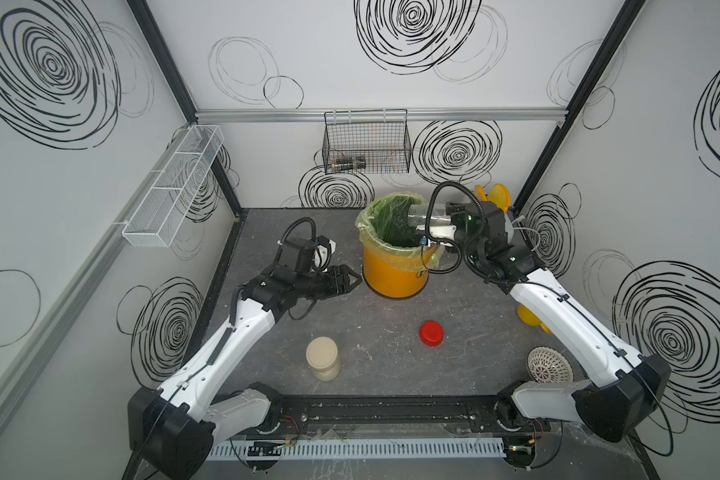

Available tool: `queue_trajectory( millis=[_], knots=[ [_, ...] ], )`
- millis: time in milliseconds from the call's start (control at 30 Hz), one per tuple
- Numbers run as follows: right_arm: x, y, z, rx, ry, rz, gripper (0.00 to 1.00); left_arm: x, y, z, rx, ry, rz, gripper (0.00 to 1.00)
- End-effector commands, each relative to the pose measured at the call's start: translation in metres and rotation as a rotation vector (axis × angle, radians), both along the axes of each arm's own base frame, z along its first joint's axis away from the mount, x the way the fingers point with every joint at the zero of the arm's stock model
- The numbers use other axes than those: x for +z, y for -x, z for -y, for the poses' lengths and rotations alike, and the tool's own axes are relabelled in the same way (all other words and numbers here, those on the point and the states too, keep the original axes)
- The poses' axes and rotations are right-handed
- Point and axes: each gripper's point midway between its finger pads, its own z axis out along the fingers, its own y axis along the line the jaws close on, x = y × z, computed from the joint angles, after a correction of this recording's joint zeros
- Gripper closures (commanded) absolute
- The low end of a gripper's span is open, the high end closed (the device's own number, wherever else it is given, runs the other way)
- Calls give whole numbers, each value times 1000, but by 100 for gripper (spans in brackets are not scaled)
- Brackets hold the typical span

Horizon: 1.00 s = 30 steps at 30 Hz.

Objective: Empty expired oatmeal from jars
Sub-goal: Pour the expired oatmeal into the trash bin.

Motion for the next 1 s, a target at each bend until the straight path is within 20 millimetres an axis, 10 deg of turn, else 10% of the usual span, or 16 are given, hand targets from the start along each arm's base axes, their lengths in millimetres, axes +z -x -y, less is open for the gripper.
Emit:
queue_trajectory(
  millis=[0, 400, 967],
  knots=[
    [25, -10, 2, 62, 110, 131, 63, 3, -1, 2, -26, 24, 49, 32],
    [43, -51, -8, 194, 334, 342, 73, -17, 9, 6, -68, 0, 10, 32],
    [35, -51, -31, 291, 687, 454, 74, -40, 15, 13, -95, -25, -32, 32]
  ],
)
